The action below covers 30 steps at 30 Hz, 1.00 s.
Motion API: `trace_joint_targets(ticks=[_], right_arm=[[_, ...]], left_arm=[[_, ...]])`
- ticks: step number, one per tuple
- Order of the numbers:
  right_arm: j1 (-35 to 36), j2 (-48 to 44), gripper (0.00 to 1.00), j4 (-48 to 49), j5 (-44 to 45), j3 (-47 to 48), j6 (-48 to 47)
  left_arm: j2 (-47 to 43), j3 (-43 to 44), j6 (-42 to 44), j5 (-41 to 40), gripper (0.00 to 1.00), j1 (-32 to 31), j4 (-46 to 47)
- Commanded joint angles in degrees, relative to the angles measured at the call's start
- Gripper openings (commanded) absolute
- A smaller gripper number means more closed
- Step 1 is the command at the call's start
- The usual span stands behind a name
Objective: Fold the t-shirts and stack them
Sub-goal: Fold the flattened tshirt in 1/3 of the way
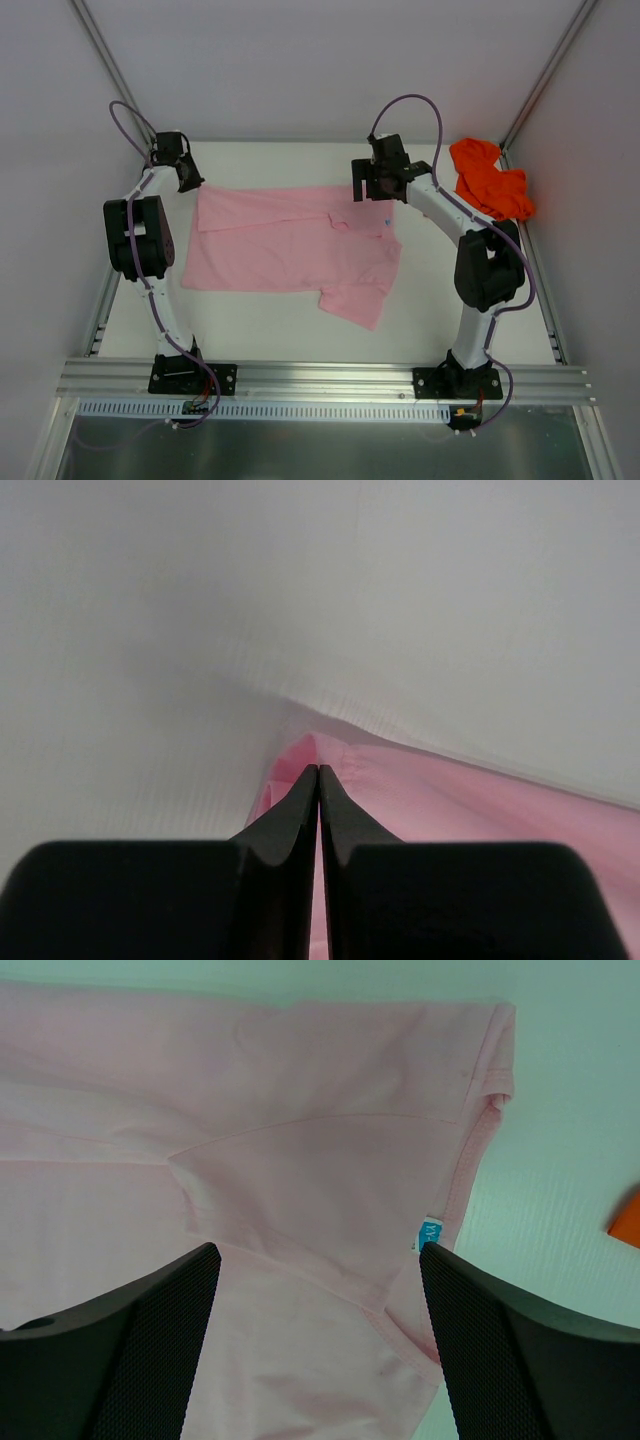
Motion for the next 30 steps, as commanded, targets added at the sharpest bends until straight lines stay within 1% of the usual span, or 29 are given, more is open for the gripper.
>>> trace_joint_targets(ticks=[1, 8, 15, 20, 21, 23, 26, 29, 30], right_arm=[[-0.4, 1.2, 0.84, -0.2, 0.8, 2.6, -0.3], [-0.4, 1.4, 0.84, -0.1, 0.7, 2.6, 0.0], [-0.3, 1.5, 0.84, -0.1, 0.6, 2.5, 0.1], [-0.4, 1.7, 0.84, -0.1, 0.6, 2.6, 0.2], [-0.4, 1.7, 0.84, 0.0, 0.4, 2.7, 0.4], [-0.3, 1.8, 0.84, 0.0, 0.3, 2.7, 0.5], [-0.4, 1.9, 0.84, -0.1, 0.1, 2.8, 0.6], [-0.3, 2.0, 0.84, -0.1, 0.1, 2.7, 0.7], [-0.4, 2.0, 0.84, -0.1, 0.1, 2.6, 0.7]], left_arm=[[-2.4, 2.0, 3.4, 3.2, 0.00, -0.4, 4.8], [-2.5, 4.2, 6.2, 5.6, 0.01, -0.4, 6.7], [-3.3, 5.8, 6.6, 9.2, 0.00, -0.4, 8.0], [-3.9, 5.6, 7.3, 7.4, 0.00, -0.4, 8.9], [-3.8, 5.6, 7.8, 7.1, 0.01, -0.4, 8.9], [-3.1, 5.7, 8.6, 6.8, 0.08, -0.4, 8.3], [-2.2, 5.7, 8.7, 5.5, 0.13, -0.4, 7.1], [-2.5, 3.1, 7.8, 4.1, 0.19, -0.4, 7.0], [-2.8, 1.7, 7.0, 2.5, 0.21, -0.4, 7.2]])
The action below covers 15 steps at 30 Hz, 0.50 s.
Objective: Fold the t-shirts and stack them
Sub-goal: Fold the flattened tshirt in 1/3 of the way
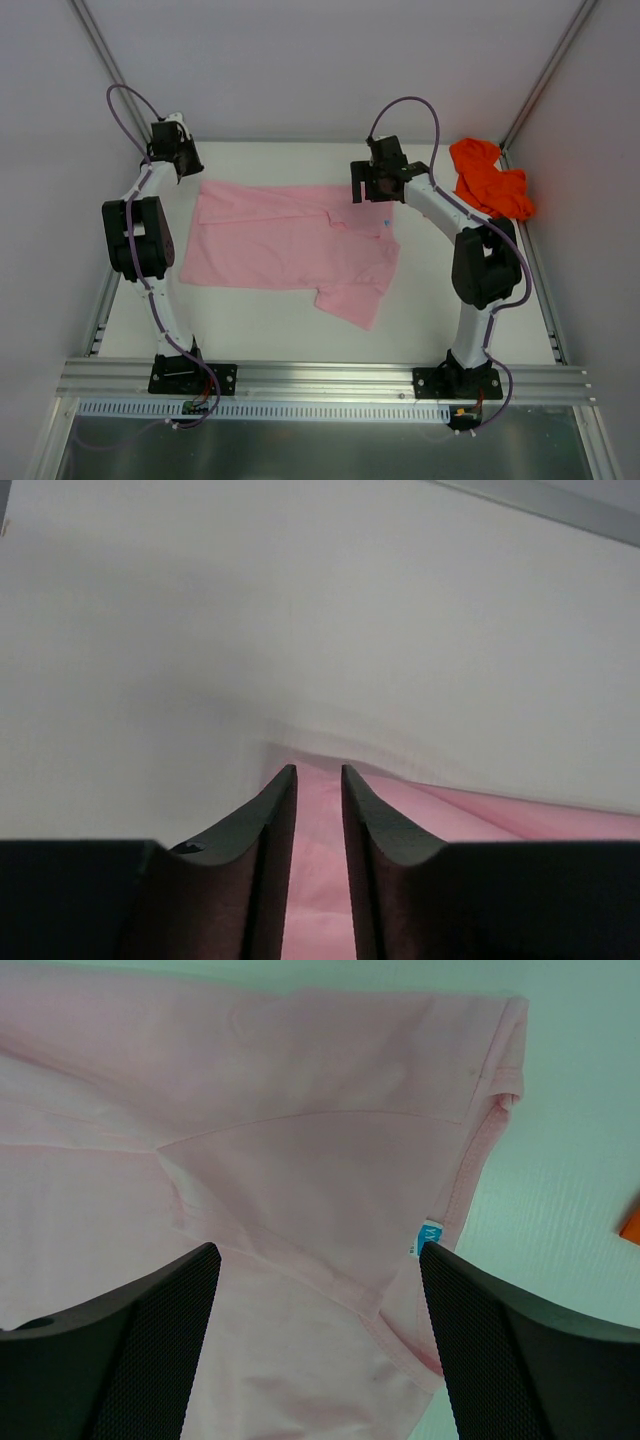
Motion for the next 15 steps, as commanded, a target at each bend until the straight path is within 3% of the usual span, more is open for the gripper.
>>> trace_joint_targets(ticks=[1, 2, 4, 6, 11, 15], right_arm=[[-0.3, 0.6, 0.84, -0.2, 0.2, 2.4, 0.5], [-0.3, 0.6, 0.84, -0.1, 0.1, 2.5, 0.5], [-0.3, 0.8, 0.84, -0.1, 0.0, 2.5, 0.8], [-0.4, 0.9, 0.84, -0.1, -0.2, 2.6, 0.8], [-0.3, 0.9, 0.84, 0.0, -0.1, 2.6, 1.4], [-0.3, 1.0, 0.84, 0.1, -0.2, 2.4, 1.5]], left_arm=[[-2.9, -2.7, -0.1, -4.4, 0.25, -0.4, 0.8], [-3.3, -3.2, -0.6, -4.8, 0.30, -0.4, 0.8], [-3.7, -4.3, -1.5, -6.8, 0.53, -0.2, 0.0], [-4.3, -4.5, -2.1, -5.4, 0.63, -0.2, -1.4], [-7.3, -9.5, -6.3, -5.3, 0.64, -0.3, -5.9], [-8.0, -12.9, -8.0, -2.6, 0.58, -0.3, -7.2]])
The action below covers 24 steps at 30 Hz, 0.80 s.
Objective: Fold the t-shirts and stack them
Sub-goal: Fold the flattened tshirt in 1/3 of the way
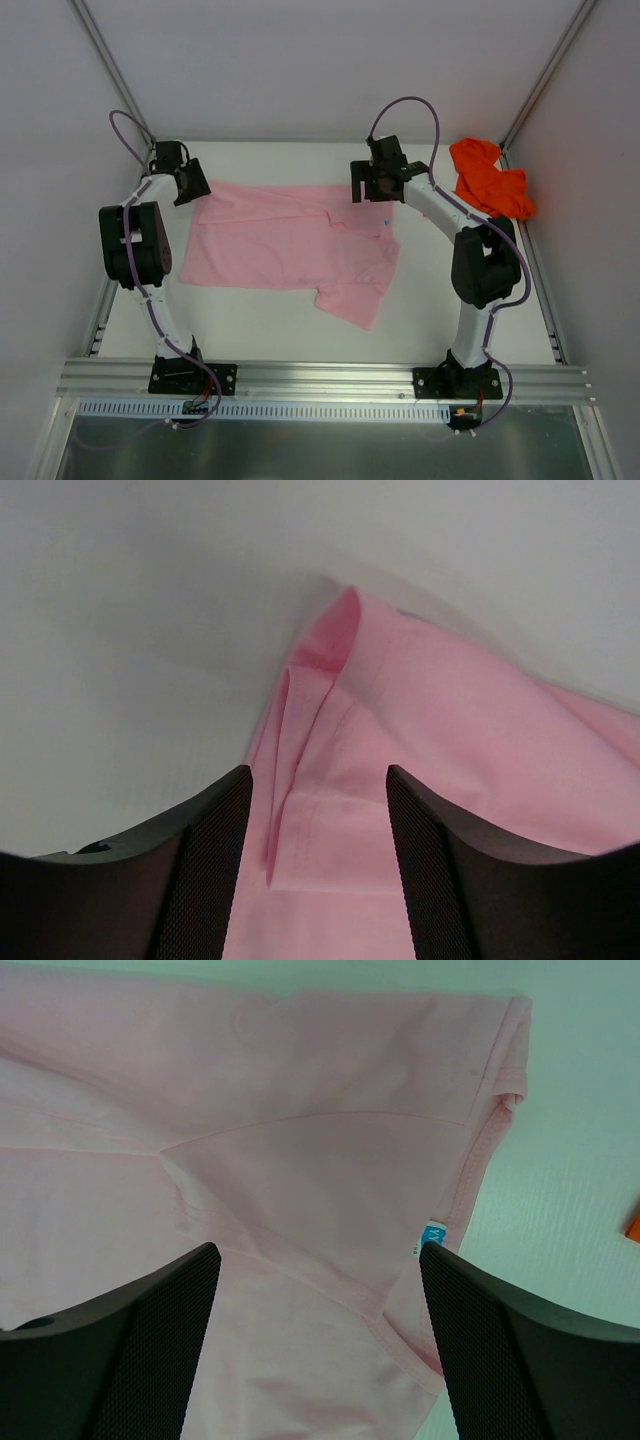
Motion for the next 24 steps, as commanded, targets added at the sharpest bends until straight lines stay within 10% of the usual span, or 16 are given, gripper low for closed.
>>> trace_joint_targets(ticks=[1, 24], right_arm=[[-0.3, 0.6, 0.84, 0.1, -0.1, 2.2, 1.0], [-0.3, 0.7, 0.84, -0.1, 0.5, 2.4, 0.4]], left_arm=[[-3.1, -2.3, -3.0, 1.8, 0.55, -0.3, -2.2], [4.2, 0.1, -2.6, 2.1, 0.24, -0.5, -2.1]])
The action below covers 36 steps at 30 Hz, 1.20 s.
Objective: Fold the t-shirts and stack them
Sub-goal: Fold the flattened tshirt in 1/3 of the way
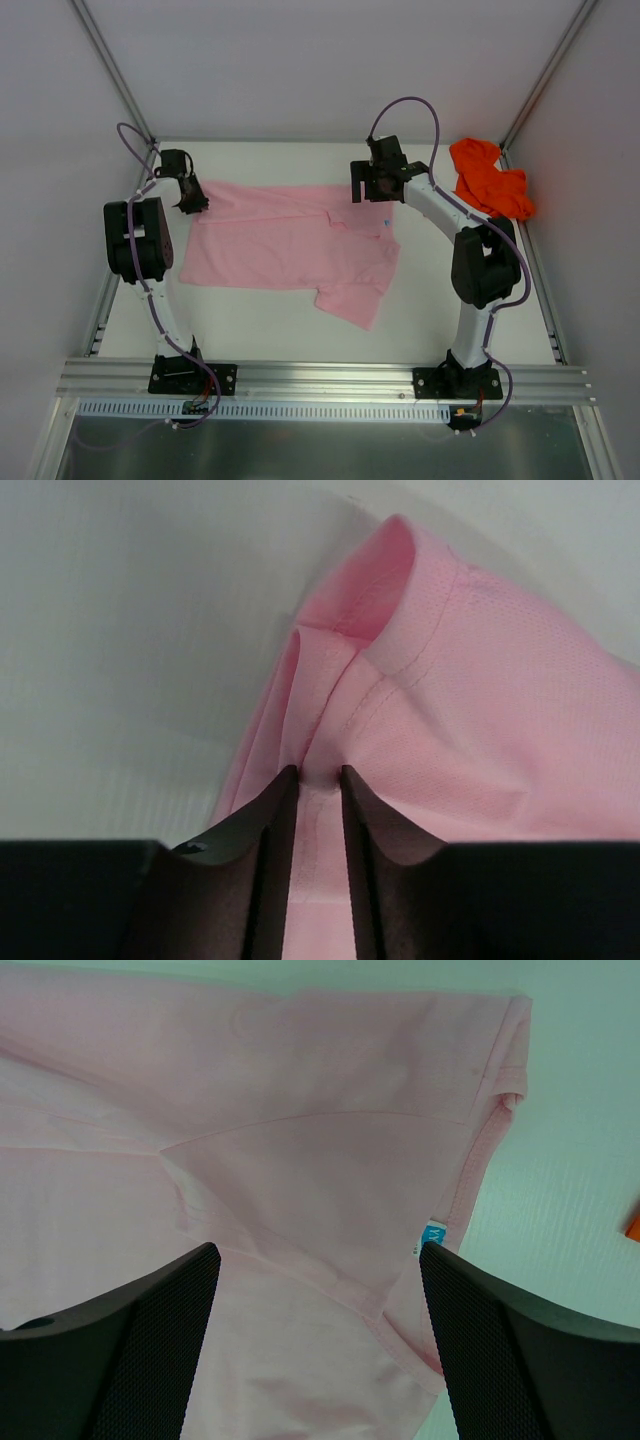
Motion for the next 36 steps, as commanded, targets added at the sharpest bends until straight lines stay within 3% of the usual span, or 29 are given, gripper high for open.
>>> trace_joint_targets(ticks=[1, 7, 19, 36], right_arm=[[-0.3, 0.7, 0.84, -0.2, 0.4, 2.4, 0.3], [-0.3, 0.7, 0.84, -0.1, 0.6, 2.6, 0.6], [-0.4, 0.7, 0.84, 0.2, -0.4, 2.6, 1.3], [-0.3, 0.4, 0.84, 0.4, -1.5, 1.3, 1.3]], left_arm=[[1.3, 2.0, 0.4, 0.4, 0.22, -0.5, 0.1], [0.7, 1.9, 1.4, 0.5, 0.00, -0.6, 0.8], [-9.7, -1.3, 4.9, -0.6, 0.00, -0.6, 1.4], [-17.1, -11.0, 5.1, 0.0, 0.00, -0.6, 3.3]])
